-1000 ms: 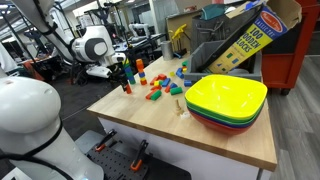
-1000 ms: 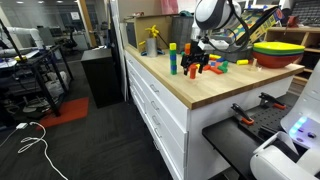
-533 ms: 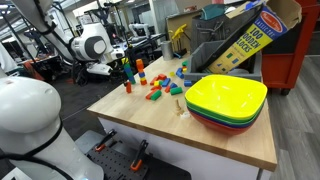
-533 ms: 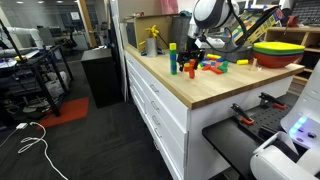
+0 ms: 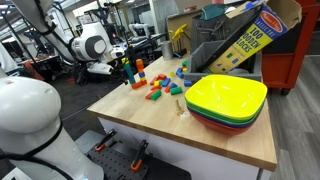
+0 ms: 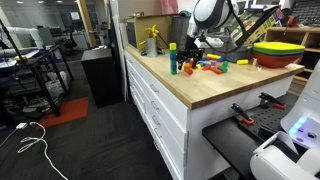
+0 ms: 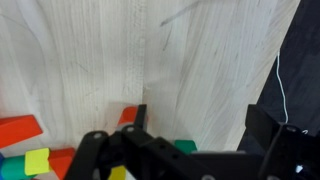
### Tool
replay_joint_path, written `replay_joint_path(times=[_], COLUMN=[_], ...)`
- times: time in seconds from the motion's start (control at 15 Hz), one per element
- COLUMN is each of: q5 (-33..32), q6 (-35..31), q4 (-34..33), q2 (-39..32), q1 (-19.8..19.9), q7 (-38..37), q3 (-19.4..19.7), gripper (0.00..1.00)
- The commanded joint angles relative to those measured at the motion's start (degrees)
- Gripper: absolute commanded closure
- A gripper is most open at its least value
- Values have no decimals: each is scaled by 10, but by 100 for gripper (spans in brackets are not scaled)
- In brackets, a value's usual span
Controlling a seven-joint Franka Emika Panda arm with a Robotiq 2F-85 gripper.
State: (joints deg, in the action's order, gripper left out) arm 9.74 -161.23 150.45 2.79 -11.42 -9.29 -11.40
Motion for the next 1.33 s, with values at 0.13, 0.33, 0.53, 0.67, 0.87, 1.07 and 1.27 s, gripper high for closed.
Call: replay_joint_path(times=[0.13,0.33,0.53,0.67,0.87,1.07,1.27], q5=[-9,-2,11,24,21,13,20], q6=[-7,-8,-23,-24,-9,-12,-23], q4=[-1,-17,-43,-62,-74,-64,-67], q2=[1,-22,-57,-76,-90,-95,-108], q1=[7,19,31,34,35,37,43], q7=[-12,-16,-10,-12,-20,-24,-16], q3=[5,18,33,36,37,41,43], gripper=[0,0,0,0,0,0,25])
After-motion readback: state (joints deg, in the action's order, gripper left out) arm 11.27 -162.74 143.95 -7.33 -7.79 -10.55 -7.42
